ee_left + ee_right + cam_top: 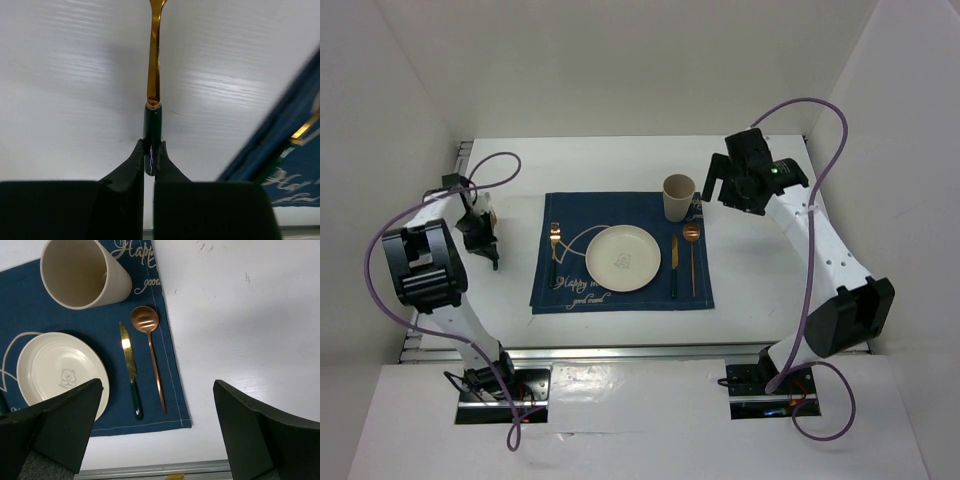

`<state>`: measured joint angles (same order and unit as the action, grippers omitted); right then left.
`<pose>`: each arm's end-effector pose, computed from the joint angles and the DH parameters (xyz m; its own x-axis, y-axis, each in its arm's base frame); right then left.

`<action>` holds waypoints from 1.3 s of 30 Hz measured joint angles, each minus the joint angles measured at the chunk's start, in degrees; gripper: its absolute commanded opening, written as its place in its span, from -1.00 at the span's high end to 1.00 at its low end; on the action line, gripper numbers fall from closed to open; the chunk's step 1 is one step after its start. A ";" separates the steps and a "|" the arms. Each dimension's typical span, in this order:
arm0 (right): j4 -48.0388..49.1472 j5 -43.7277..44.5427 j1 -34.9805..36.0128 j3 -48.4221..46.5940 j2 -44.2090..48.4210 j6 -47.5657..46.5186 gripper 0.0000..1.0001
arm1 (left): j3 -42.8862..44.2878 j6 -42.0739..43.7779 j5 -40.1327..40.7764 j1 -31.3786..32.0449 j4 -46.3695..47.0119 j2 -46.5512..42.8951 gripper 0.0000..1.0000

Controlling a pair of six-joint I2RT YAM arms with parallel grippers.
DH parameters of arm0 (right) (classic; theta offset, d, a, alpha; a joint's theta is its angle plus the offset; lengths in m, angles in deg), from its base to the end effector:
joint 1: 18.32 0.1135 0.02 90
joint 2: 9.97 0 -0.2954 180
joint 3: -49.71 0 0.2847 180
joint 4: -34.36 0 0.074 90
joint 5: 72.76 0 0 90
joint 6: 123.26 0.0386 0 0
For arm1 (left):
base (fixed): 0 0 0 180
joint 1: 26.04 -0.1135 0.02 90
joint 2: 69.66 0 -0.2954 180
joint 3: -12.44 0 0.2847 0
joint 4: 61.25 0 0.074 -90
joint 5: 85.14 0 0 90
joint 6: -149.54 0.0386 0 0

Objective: Set the dinner table for one person

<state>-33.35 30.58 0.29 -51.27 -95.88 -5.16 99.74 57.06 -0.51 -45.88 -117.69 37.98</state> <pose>0.3265 0.1006 0.3935 -0.7482 0.2316 -0.6217 0.1979 0.9723 0.1240 0.3795 0.1331 0.1866 -0.9011 -0.3709 -0.2245 -0.3571 0.9286 -0.1009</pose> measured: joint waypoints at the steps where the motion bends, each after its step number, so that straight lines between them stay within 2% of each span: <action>1: -0.02 -0.04 0.00 0.46 0.92 0.28 -1.00 | -0.96 -1.29 0.00 1.16 0.44 -1.86 1.00; 7: 0.11 -0.22 0.00 2.84 4.87 1.68 -1.00 | -5.49 -7.45 2.21 10.93 1.92 -13.79 1.00; 10: 0.17 -0.28 0.00 5.62 6.60 2.51 -1.00 | -6.97 -9.99 4.09 17.86 0.85 -17.44 1.00; 15: 0.07 -0.50 0.00 8.68 7.32 3.45 -1.00 | -8.98 -14.51 5.14 29.57 -1.05 -16.50 1.00; 18: -0.02 -0.35 0.00 9.84 7.54 3.85 -1.00 | -9.09 -17.29 5.77 33.81 -1.90 -13.97 1.00; 26: -0.39 1.90 0.00 12.59 9.09 4.04 -1.00 | -8.83 -22.23 6.40 37.64 -2.64 -8.48 1.00; 31: -0.46 3.19 0.00 14.16 9.64 4.02 -1.00 | -5.11 -24.96 7.32 38.82 -3.61 -3.02 1.00; 35: -0.70 3.93 0.00 14.67 9.68 4.00 -1.00 | -1.46 -26.60 10.38 40.06 -4.76 1.53 1.00; 39: -0.68 4.59 0.00 14.67 9.70 3.74 -1.00 | -0.24 -28.48 13.11 41.00 -6.03 2.45 1.00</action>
<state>-34.03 35.17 0.29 -36.61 -86.17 -1.43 99.50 28.58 12.61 -4.88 -123.72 40.42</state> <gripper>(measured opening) 0.999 0.045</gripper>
